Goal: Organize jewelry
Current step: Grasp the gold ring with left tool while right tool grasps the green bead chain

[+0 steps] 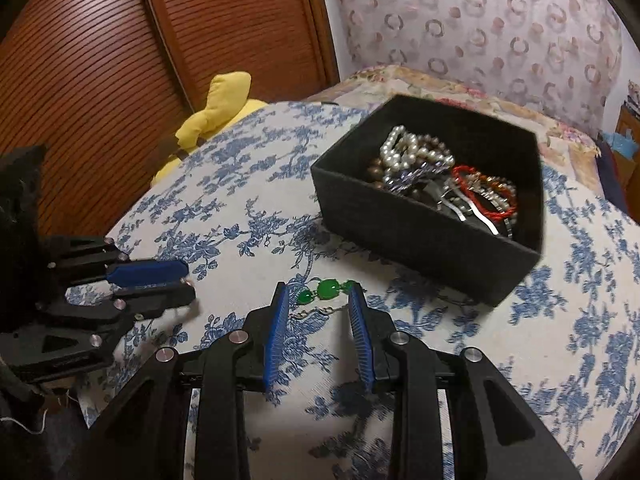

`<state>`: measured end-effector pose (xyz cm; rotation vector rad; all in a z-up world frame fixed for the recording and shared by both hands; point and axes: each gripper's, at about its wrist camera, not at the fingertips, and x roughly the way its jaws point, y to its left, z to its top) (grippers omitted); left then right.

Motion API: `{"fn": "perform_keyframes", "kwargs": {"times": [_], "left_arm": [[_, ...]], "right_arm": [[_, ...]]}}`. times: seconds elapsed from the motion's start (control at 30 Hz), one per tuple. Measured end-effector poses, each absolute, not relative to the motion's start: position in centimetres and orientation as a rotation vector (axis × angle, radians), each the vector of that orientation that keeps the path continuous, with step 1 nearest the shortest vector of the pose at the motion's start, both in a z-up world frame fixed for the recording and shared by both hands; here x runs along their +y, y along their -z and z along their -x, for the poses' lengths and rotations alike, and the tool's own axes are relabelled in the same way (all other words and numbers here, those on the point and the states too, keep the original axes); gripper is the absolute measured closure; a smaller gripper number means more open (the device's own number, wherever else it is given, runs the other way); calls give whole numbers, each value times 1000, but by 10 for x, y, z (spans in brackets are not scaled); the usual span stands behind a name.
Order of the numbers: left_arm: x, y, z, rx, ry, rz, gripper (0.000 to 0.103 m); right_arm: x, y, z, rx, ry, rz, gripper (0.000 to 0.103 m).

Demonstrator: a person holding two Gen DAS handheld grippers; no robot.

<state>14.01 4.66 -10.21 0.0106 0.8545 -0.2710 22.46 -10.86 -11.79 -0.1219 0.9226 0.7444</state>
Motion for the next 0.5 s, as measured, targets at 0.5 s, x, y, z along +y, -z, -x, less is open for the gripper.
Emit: {"fn": "perform_keyframes", "kwargs": {"times": [0.5], "left_arm": [[64,99,-146,830,251,29,85]], "right_arm": [[-75,125,-240,954,-699,187,70]]}}
